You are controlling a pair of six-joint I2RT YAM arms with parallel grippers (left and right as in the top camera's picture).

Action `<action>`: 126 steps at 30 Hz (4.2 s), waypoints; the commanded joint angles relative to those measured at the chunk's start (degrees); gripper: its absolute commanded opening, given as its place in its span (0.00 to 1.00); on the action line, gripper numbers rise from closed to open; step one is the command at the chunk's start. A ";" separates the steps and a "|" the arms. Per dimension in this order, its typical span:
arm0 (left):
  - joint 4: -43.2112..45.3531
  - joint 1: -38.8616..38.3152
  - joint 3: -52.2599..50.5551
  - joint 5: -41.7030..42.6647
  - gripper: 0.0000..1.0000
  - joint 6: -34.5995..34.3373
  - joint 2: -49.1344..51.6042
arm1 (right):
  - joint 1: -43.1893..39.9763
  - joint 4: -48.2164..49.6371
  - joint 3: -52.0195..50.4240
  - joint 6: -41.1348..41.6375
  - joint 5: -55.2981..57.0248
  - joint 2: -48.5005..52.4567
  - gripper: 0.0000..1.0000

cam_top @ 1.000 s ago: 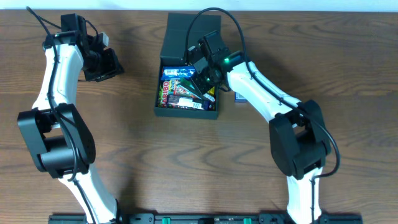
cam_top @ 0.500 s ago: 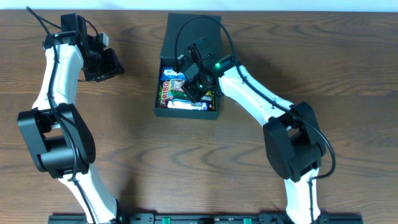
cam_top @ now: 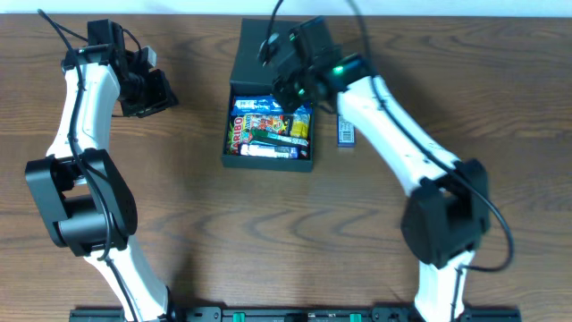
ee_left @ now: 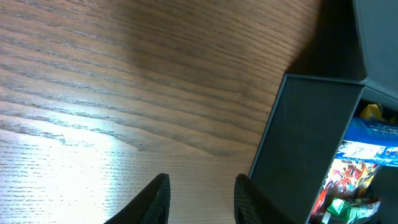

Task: Pack container
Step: 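Release the bars and press them down inside the box, then move the right gripper to the blue mint tin and grasp it, then carry the blue tin left and lower it into the box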

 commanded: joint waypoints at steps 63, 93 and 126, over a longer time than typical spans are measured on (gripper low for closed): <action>0.87 0.07 1.31 0.02 0.36 -0.44 0.70 | -11.50 0.07 -20.57 8.20 10.91 5.14 0.37; 0.92 0.07 1.31 0.02 0.36 -0.42 0.70 | -1.64 -22.45 7.28 41.22 -0.48 4.87 0.09; 1.07 0.07 1.31 0.00 0.36 -0.20 0.70 | 3.41 -22.34 3.37 41.40 15.67 4.68 0.47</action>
